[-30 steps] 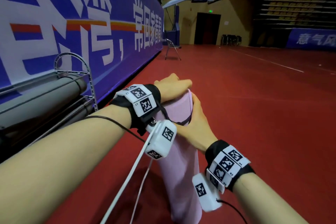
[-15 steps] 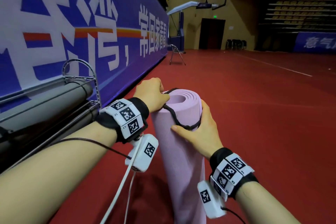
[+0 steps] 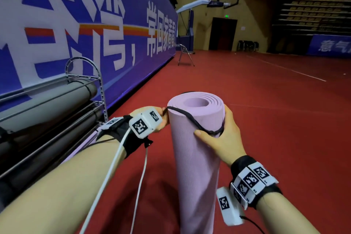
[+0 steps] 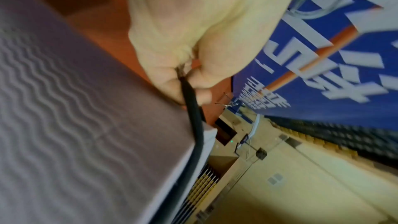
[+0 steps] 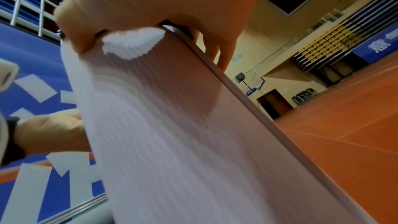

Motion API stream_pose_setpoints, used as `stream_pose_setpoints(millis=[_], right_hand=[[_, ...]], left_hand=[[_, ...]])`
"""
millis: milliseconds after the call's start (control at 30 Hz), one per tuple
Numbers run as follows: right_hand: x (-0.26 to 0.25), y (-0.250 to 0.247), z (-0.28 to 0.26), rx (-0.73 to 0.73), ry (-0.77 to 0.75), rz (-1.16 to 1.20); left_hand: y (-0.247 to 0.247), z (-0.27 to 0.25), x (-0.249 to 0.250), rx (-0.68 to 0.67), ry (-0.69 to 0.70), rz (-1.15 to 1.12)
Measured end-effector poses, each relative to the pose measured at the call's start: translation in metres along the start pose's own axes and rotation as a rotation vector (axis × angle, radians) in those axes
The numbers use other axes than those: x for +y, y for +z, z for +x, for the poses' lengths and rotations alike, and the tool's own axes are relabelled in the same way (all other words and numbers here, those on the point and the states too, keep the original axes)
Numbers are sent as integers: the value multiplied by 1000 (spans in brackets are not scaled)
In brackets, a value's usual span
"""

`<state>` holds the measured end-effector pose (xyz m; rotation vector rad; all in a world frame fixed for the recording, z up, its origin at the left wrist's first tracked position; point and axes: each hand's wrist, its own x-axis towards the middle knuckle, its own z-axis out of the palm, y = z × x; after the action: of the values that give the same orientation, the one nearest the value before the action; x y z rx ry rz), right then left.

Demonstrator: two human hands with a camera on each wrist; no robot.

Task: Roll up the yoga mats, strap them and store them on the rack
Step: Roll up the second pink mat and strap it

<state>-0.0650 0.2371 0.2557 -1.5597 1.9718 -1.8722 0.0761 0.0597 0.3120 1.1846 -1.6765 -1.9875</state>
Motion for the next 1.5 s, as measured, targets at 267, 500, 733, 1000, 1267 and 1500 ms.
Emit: stream_pose_setpoints(millis=[267,500,733,1000,1267,1500], right_hand=[[5,-16,3,41,2,35],[12,-29,2,-63,-26,48],[54,-32,22,-52,194,204],[44,-26,-8,5,172,268],[39,-43,-17,-28,195,212],[24,-29,-13,-56,274,132]], left_hand=[[26,-2,-5,-158,95,-515],[30,25,-2,-257,11,-683],[28,48,16,-222,-113,-326],[35,62,-1,-145,228,264],[57,49,-29,44,548,226],[34,38,-44,209,623,524]])
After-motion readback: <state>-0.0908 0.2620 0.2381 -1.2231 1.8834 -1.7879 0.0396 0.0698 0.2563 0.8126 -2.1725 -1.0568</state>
